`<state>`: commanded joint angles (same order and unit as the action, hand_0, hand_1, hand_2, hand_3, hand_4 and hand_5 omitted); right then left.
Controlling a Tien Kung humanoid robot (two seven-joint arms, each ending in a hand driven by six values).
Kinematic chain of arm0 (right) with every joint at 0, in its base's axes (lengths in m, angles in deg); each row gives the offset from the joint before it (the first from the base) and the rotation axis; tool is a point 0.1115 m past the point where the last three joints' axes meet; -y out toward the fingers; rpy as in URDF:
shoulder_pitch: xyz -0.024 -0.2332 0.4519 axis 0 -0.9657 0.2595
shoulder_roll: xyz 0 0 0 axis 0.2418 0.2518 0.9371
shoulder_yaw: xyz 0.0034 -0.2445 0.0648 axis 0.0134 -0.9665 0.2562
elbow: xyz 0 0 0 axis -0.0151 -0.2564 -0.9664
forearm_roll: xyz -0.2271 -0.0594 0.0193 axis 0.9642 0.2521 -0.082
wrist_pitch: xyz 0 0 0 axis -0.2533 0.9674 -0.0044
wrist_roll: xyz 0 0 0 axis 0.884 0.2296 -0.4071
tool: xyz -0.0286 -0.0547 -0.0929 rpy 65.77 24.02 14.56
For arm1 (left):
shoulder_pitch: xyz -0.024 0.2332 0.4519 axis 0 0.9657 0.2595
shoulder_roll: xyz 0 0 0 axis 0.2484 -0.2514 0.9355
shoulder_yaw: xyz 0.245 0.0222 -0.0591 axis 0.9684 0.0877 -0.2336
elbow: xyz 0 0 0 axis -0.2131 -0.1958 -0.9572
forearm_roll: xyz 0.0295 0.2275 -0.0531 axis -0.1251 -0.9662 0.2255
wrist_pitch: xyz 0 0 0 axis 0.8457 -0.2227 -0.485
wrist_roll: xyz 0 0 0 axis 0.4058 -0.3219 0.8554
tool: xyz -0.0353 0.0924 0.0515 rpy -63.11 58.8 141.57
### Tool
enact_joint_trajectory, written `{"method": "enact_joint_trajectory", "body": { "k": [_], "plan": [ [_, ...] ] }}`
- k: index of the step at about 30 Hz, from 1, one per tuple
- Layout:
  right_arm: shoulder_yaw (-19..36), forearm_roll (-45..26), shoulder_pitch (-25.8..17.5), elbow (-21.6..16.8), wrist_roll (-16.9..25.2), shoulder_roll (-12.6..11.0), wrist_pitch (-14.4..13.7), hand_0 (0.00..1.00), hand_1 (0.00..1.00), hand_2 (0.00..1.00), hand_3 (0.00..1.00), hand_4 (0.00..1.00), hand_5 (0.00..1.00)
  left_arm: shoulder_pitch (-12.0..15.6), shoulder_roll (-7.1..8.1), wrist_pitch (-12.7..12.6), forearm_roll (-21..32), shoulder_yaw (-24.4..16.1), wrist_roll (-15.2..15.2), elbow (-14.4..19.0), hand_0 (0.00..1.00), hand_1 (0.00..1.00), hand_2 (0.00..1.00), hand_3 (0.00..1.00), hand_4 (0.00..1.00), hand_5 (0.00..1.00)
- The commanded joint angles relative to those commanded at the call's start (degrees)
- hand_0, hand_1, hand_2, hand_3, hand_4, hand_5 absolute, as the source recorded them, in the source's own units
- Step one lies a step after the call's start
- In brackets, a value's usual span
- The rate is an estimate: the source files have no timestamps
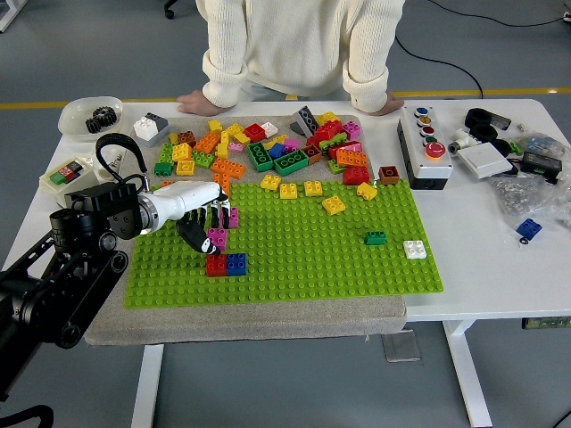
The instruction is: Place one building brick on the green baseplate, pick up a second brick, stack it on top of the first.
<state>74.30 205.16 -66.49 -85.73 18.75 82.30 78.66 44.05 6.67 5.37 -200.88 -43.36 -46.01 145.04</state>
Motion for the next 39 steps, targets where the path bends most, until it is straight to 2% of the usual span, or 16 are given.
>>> {"method": "enact_joint_trajectory", "body": {
  "k": [15,16,21,22,27,39],
  "plan": [
    [-0.14,0.03,-0.03,0.0,0.05,0.03,0.05,0.74,0.643,0.714,0.595,0.828,0.415,-0.04,0.11,1.04,0.0,-0.01,0.28,-0.01,0.362,0.351,0.381,0.463,0.976,0.002],
    [-0.14,0.04,-0.04,0.0,0.05,0.03,0.05,0.74,0.642,0.714,0.596,0.829,0.415,-0.05,0.11,1.06,0.0,-0.01,0.3,-0.02,0.352,0.355,0.39,0.483,0.998,0.056],
    [-0.19,0.04,-0.03,0.0,0.07,0.05,0.07,0.74,0.642,0.714,0.596,0.829,0.415,-0.07,0.08,0.6,0.0,-0.04,0.36,-0.11,0.352,0.355,0.39,0.483,0.998,0.056],
    [-0.19,0.04,-0.03,0.0,0.08,0.05,0.07,0.74,0.643,0.714,0.595,0.829,0.416,-0.07,0.07,0.44,0.0,-0.05,0.37,-0.13,0.345,0.358,0.393,0.484,0.997,0.119],
    [-0.14,0.15,-0.06,0.0,0.07,0.05,0.1,0.74,0.643,0.714,0.595,0.829,0.416,-0.11,0.06,-0.46,0.0,-0.28,0.33,-0.16,0.345,0.358,0.393,0.484,0.997,0.119],
    [0.04,0.21,0.03,0.0,0.05,0.0,0.02,0.74,0.642,0.714,0.595,0.829,0.414,-0.27,0.21,-0.08,0.0,-0.83,0.26,0.41,0.345,0.359,0.395,0.487,0.993,0.126]
  ]
}}
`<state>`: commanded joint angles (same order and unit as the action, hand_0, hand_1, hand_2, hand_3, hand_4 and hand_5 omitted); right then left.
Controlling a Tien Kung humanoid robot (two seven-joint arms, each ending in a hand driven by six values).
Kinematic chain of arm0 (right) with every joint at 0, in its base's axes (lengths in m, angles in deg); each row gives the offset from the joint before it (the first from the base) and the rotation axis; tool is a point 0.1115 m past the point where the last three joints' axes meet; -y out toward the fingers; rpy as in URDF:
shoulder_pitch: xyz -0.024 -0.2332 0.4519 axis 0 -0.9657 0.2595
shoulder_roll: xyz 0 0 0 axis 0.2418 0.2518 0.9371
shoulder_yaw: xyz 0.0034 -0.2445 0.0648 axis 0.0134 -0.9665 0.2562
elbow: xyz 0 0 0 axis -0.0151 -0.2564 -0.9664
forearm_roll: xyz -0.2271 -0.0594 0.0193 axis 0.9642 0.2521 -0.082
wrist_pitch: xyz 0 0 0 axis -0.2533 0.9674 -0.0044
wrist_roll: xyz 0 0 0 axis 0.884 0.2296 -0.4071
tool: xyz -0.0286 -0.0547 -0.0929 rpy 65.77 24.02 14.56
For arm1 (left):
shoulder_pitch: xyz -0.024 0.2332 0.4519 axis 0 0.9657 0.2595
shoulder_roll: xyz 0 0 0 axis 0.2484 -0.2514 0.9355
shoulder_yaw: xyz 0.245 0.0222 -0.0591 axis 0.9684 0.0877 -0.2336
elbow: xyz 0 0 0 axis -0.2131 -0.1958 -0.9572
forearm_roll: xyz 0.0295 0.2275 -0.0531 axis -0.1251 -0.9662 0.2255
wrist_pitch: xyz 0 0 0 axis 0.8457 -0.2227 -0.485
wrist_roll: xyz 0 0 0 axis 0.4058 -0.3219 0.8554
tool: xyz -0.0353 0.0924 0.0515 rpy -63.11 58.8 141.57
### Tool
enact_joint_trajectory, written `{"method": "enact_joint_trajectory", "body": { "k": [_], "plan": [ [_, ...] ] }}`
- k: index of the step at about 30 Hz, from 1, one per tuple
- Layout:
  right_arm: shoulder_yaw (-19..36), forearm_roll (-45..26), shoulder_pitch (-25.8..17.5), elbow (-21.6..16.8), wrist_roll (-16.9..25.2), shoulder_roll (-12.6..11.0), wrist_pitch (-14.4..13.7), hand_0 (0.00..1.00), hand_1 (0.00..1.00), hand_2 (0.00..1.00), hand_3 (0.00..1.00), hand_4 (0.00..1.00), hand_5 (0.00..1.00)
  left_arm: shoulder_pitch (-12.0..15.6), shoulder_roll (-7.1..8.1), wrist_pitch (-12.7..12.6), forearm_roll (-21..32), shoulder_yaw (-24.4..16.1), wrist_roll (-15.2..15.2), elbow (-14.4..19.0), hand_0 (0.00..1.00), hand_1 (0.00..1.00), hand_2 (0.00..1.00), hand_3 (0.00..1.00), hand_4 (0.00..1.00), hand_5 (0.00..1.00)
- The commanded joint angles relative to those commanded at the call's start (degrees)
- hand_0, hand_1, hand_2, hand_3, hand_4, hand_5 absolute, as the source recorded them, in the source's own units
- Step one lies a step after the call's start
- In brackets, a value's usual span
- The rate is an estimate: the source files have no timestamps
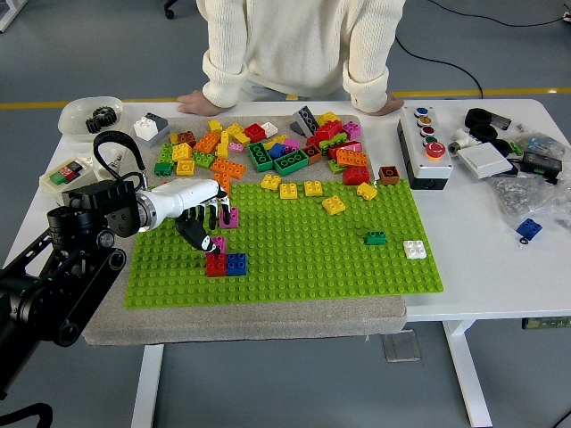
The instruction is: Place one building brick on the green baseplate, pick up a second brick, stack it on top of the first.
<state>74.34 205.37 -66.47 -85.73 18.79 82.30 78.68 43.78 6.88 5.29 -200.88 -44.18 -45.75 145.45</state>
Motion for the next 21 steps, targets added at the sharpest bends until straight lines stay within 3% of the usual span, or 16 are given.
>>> {"method": "enact_joint_trajectory", "body": {
  "k": [13,18,19,21],
  "plan": [
    [0.06,-0.05,0.06,0.0,-0.03,0.02,-0.02,0.74,0.642,0.714,0.594,0.828,0.416,-1.28,1.39,-4.55,0.0,0.27,3.52,-0.93,0.35,0.366,0.416,0.492,0.994,0.115],
    [0.05,-0.09,0.1,0.0,-0.02,0.01,-0.06,0.74,0.642,0.714,0.594,0.828,0.416,-1.8,2.51,-7.65,0.0,1.8,6.95,-2.08,0.35,0.366,0.416,0.492,0.994,0.115],
    [0.06,-0.11,0.11,0.0,-0.02,0.01,-0.07,0.74,0.643,0.714,0.595,0.828,0.414,-1.86,2.76,-8.13,0.0,2.11,7.59,-2.37,0.355,0.36,0.416,0.488,0.998,0.046],
    [0.03,-0.17,0.13,0.0,-0.02,0.01,-0.08,0.74,0.643,0.714,0.595,0.828,0.414,-1.97,3.15,-8.94,0.0,2.58,8.56,-2.86,0.355,0.36,0.416,0.488,0.998,0.046]
  ]
}}
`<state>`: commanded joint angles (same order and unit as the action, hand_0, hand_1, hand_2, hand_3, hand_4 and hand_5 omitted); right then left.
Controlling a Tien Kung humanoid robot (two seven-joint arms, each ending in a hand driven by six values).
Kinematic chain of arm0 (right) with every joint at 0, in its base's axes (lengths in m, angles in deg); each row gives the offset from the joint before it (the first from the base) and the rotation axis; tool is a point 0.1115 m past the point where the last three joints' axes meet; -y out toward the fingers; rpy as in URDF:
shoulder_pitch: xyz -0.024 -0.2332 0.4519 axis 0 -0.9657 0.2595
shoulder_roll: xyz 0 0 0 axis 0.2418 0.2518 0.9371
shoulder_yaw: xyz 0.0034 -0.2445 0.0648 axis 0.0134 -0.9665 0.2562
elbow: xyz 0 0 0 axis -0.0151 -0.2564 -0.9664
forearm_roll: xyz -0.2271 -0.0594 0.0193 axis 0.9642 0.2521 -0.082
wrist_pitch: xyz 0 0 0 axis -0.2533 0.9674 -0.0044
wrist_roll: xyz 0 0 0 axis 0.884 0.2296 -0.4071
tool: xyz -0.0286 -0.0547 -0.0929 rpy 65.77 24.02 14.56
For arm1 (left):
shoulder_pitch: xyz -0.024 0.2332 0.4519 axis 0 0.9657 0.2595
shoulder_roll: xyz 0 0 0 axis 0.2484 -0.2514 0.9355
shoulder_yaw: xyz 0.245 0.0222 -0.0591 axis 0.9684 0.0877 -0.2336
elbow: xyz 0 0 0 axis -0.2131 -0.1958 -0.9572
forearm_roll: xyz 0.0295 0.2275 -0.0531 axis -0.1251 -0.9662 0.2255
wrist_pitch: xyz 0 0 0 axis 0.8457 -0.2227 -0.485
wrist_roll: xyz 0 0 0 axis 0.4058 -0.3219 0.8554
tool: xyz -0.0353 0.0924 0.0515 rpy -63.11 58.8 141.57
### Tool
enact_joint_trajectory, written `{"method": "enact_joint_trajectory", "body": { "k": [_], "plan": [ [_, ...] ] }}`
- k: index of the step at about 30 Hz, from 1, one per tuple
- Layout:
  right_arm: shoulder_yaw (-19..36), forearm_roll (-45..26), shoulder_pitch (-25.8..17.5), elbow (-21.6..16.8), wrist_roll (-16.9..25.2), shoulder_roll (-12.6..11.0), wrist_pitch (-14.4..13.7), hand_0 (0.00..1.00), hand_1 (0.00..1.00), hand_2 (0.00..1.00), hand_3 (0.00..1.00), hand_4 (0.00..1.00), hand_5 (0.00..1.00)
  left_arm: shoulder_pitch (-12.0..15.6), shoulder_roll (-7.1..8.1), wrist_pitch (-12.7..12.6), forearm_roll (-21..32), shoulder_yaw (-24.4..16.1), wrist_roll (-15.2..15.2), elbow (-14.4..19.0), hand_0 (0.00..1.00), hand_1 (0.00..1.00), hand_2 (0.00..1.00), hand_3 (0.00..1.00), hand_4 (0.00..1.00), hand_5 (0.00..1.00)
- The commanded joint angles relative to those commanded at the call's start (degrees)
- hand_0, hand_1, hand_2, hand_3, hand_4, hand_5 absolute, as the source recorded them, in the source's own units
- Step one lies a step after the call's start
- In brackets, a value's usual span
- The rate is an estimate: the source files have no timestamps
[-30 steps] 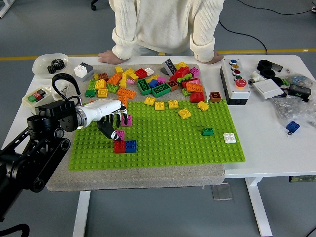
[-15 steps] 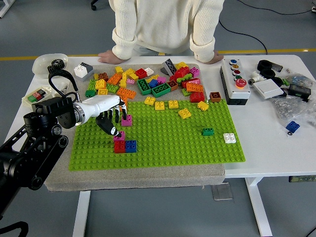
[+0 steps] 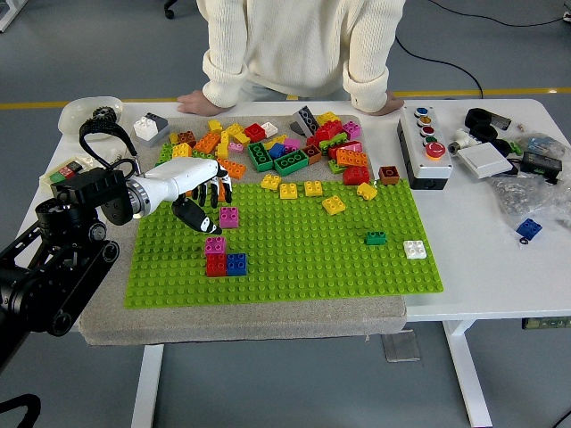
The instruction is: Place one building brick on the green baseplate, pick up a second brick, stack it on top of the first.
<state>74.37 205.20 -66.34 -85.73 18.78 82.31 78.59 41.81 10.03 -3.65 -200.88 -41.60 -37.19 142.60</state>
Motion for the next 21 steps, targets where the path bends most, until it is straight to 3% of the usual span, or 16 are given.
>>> {"method": "enact_joint_trajectory", "body": {
  "k": [10,21],
  "plan": [
    [0.12,0.03,0.06,0.0,0.03,-0.01,-0.07,0.739,0.642,0.714,0.593,0.827,0.416,-0.15,2.61,-3.08,0.0,2.13,4.52,-2.73,0.4,0.373,0.426,0.486,0.975,0.002],
    [-0.05,0.04,-0.04,0.0,0.1,0.05,-0.04,0.74,0.642,0.714,0.594,0.828,0.416,0.05,3.34,-8.43,0.0,3.61,7.1,-5.66,0.408,0.377,0.429,0.485,0.965,0.002]
  ]
}}
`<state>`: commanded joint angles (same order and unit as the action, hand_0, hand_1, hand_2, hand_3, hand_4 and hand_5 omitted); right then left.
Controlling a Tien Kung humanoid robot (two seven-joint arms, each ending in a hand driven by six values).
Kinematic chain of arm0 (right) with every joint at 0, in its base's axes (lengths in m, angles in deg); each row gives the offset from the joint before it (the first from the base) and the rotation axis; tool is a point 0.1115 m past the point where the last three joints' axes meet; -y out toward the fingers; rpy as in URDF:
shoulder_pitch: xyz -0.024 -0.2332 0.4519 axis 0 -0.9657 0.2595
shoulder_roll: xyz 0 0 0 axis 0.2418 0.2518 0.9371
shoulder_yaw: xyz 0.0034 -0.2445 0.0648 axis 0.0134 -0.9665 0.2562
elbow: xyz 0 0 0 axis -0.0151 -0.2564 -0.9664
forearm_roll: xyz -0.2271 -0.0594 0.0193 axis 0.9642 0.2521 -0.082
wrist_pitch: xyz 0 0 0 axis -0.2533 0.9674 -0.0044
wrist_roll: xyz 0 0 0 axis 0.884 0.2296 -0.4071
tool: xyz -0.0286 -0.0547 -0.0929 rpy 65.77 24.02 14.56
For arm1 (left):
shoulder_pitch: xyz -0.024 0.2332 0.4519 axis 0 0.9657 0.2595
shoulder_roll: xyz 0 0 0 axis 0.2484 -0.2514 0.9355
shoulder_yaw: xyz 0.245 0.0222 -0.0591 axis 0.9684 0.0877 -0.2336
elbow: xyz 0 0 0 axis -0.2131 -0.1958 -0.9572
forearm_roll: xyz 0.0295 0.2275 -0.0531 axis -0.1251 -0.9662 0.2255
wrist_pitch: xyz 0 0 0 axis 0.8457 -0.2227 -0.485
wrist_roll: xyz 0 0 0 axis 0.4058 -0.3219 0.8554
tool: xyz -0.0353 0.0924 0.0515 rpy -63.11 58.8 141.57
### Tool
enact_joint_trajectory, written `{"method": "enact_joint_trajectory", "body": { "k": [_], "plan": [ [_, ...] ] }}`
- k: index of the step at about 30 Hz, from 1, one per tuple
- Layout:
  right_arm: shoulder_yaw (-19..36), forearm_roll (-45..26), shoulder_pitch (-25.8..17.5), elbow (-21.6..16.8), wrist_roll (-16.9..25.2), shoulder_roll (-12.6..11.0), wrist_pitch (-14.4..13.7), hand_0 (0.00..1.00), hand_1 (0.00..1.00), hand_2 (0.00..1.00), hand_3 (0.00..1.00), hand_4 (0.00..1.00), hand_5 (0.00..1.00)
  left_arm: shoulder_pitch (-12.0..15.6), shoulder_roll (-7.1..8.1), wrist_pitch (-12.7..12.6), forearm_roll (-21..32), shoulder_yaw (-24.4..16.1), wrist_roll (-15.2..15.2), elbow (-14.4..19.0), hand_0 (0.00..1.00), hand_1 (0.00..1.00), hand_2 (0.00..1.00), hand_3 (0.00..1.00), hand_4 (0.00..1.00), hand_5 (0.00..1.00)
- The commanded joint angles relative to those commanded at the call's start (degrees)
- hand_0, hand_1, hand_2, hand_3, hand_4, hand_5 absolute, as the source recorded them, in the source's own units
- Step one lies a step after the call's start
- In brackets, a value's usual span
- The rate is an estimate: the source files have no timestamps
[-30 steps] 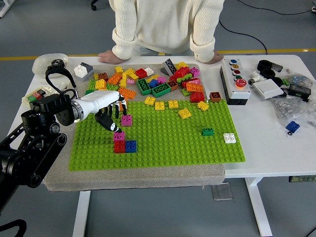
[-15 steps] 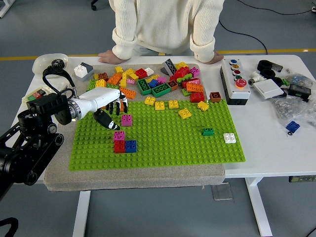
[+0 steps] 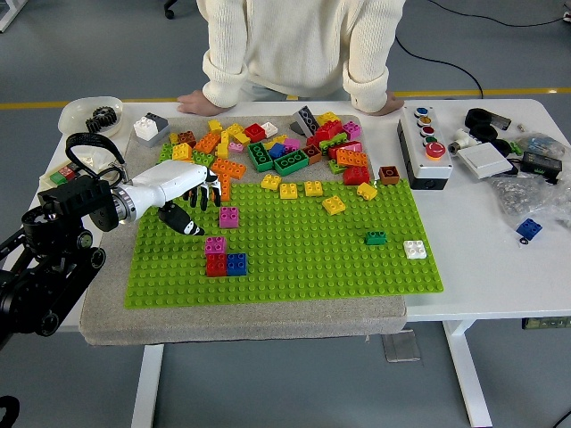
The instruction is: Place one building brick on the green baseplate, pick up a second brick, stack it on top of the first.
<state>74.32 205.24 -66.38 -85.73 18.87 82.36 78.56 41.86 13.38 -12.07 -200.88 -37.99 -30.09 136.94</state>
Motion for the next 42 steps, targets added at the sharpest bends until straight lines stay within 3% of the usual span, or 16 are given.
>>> {"method": "enact_joint_trajectory", "body": {
  "k": [13,25,42],
  "plan": [
    [-0.05,0.16,-0.07,0.0,0.02,-0.03,-0.03,0.739,0.642,0.714,0.594,0.827,0.416,1.66,-0.6,-0.19,0.0,1.16,0.23,-0.65,0.407,0.379,0.434,0.497,0.98,0.002],
    [-0.32,0.13,-0.1,0.0,0.05,0.08,0.05,0.74,0.642,0.714,0.594,0.828,0.415,1.03,-0.95,-1.51,0.0,-0.16,-0.32,-0.51,0.416,0.385,0.44,0.497,0.986,0.002],
    [-0.23,-0.07,0.01,0.0,0.13,0.08,-0.04,0.74,0.642,0.714,0.594,0.828,0.415,0.61,0.16,-3.65,0.0,1.01,0.61,-2.52,0.412,0.383,0.439,0.492,0.981,0.002]
  ]
}}
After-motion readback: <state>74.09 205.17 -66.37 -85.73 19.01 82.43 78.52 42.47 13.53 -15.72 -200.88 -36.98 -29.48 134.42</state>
